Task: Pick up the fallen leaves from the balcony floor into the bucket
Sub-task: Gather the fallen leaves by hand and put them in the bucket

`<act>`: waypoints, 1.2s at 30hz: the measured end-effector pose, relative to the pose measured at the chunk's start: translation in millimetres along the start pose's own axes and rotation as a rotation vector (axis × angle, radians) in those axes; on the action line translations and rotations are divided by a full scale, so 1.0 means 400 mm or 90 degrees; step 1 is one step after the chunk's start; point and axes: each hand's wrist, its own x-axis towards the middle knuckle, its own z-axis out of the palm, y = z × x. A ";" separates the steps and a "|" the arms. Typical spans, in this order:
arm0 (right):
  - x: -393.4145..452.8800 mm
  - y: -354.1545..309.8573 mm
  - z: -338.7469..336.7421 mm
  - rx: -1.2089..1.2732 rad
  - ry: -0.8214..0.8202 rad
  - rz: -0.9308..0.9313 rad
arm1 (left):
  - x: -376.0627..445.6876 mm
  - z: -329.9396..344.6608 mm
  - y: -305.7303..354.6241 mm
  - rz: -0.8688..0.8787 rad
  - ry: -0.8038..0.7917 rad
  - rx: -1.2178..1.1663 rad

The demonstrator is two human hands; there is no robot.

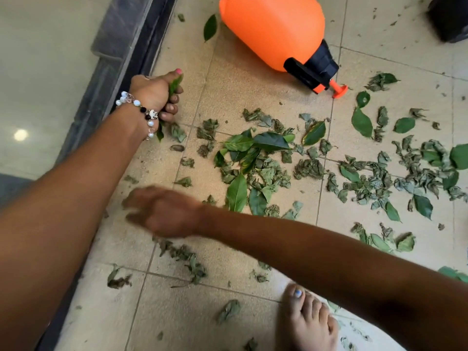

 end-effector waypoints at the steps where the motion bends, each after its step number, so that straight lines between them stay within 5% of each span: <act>1: 0.022 -0.052 0.010 0.011 -0.065 -0.084 | -0.001 -0.005 -0.004 -0.002 0.000 -0.001; 3: 0.043 -0.129 0.030 0.004 -0.140 -0.167 | -0.006 -0.017 -0.016 -0.006 0.001 -0.007; 11: 0.021 -0.125 0.072 -0.111 -0.161 -0.262 | -0.030 -0.082 -0.061 -0.013 0.024 -0.046; 16: -0.024 -0.031 0.020 0.008 0.014 -0.082 | -0.042 -0.078 -0.085 -0.034 0.049 -0.120; 18: -0.040 -0.029 0.014 0.056 -0.008 -0.036 | -0.045 -0.069 -0.091 -0.038 0.045 -0.128; 22: -0.090 -0.070 0.054 0.026 -0.116 -0.142 | -0.045 -0.054 -0.091 -0.041 0.033 -0.127; 25: -0.132 -0.042 0.078 0.017 -0.071 -0.139 | -0.041 -0.043 -0.088 -0.046 0.040 -0.133; 32: -0.146 0.174 0.034 -0.052 0.059 0.220 | -0.036 -0.039 -0.081 -0.039 0.032 -0.157; 36: -0.082 0.104 0.033 0.017 0.041 0.170 | -0.041 -0.063 -0.025 0.038 0.041 -0.102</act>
